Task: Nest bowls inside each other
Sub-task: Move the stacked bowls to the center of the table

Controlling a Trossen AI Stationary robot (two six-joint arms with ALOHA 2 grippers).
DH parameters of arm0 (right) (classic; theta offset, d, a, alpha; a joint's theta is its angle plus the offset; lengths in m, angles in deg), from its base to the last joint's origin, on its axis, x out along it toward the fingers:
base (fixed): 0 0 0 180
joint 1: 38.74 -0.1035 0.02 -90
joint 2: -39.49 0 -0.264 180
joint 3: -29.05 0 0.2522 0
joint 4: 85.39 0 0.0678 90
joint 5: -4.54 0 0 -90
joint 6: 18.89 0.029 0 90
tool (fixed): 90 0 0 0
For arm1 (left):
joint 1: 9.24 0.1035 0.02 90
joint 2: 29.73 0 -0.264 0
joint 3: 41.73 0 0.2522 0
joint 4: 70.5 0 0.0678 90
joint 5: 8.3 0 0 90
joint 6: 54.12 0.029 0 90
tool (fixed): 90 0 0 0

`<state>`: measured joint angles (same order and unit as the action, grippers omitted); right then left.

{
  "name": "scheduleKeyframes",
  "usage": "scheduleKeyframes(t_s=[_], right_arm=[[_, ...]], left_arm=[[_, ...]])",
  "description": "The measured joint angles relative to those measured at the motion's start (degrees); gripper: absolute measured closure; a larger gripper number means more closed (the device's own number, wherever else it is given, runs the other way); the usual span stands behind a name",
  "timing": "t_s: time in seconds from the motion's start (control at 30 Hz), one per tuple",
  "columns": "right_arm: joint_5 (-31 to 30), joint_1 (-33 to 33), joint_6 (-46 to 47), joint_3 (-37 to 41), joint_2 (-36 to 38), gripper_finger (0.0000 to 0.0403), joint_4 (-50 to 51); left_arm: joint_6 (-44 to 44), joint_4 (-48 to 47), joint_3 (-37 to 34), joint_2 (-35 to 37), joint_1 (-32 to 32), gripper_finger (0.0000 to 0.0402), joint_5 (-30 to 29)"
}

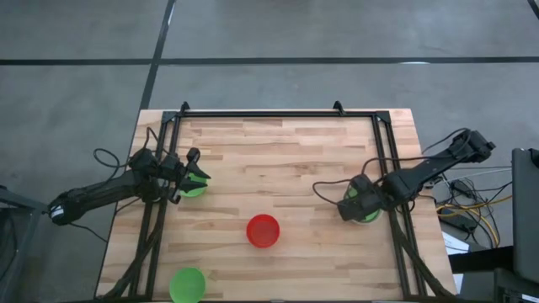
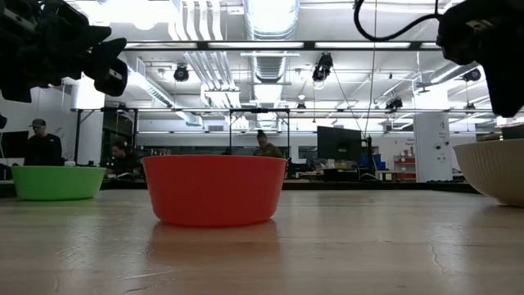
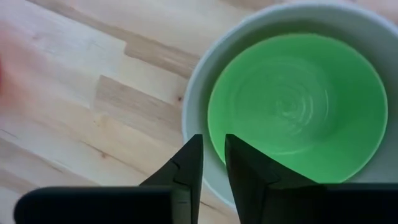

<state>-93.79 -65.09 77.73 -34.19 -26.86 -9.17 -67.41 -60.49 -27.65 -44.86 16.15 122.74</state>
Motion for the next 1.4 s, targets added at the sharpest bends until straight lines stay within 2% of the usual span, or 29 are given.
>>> scheduleKeyframes(t_s=[0.33, 0.63, 1.4], right_arm=[[-5.2, 0.0, -0.2, 0.0, 4.9, 0.0344, -0.3], [-5.4, 0.0, -0.7, 0.0, 5.2, 0.0328, -0.4], [-5.4, 0.2, -1.3, 0.0, 3.1, 0.0329, -4.4]], left_arm=[[0.0, 0.0, 0.0, 0.0, 0.0, 0.028, 0.0], [0.0, 0.0, 0.0, 0.0, -0.1, 0.028, 0.0], [0.0, 0.0, 0.0, 0.0, 0.0, 0.028, 0.0]])
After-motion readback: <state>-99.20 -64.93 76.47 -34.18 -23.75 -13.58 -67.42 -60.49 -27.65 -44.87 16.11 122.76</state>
